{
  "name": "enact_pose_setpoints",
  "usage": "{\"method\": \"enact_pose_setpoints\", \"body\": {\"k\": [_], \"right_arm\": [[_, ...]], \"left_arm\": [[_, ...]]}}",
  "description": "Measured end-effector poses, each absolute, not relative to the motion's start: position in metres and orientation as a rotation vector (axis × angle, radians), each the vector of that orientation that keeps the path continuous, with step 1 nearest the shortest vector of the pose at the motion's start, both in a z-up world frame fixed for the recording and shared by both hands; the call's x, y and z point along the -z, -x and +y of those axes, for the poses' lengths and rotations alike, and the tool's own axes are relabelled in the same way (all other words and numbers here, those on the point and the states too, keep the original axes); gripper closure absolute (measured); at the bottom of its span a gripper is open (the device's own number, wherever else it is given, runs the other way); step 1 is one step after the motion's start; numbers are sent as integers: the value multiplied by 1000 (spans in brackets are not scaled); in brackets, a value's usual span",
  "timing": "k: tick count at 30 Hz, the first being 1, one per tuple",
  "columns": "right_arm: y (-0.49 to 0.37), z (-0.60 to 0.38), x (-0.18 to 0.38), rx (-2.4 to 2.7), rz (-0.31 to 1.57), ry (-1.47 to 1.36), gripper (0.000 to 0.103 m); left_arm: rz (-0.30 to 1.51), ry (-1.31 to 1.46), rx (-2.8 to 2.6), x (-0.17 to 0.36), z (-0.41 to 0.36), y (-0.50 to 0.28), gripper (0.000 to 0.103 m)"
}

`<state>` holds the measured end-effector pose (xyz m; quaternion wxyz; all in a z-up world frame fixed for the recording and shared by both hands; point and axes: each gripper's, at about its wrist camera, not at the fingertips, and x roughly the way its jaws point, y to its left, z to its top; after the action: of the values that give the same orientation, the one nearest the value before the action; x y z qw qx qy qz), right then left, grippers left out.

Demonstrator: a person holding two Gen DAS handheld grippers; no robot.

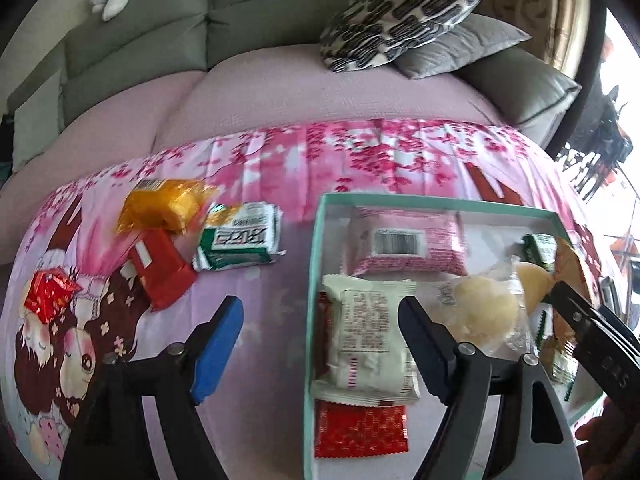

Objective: Organize snacks
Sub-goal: 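Carry the white pack and yellow bread bag into the tray and release both, then withdraw both tools from the tray back toward the snack pile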

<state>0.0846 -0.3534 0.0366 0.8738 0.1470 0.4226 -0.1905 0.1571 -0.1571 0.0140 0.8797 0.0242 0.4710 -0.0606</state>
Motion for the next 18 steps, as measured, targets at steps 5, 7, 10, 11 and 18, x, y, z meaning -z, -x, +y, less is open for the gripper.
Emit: {"method": "enact_pose_setpoints", "body": {"k": [5, 7, 10, 11, 18], "right_arm": [[-85, -351, -38, 399, 873, -284, 0], [-85, -350, -38, 397, 873, -279, 0], [-85, -347, -41, 397, 869, -266, 0], [-85, -345, -42, 399, 866, -258, 0], [-85, -333, -57, 395, 834, -231, 0]], "left_arm": [[1025, -18, 58, -4, -146, -164, 20], [1039, -5, 32, -1, -142, -166, 18], [1047, 16, 14, 3, -138, -167, 8], [1047, 21, 12, 3, -137, -167, 8], [1053, 17, 3, 6, -136, -166, 8]]}}
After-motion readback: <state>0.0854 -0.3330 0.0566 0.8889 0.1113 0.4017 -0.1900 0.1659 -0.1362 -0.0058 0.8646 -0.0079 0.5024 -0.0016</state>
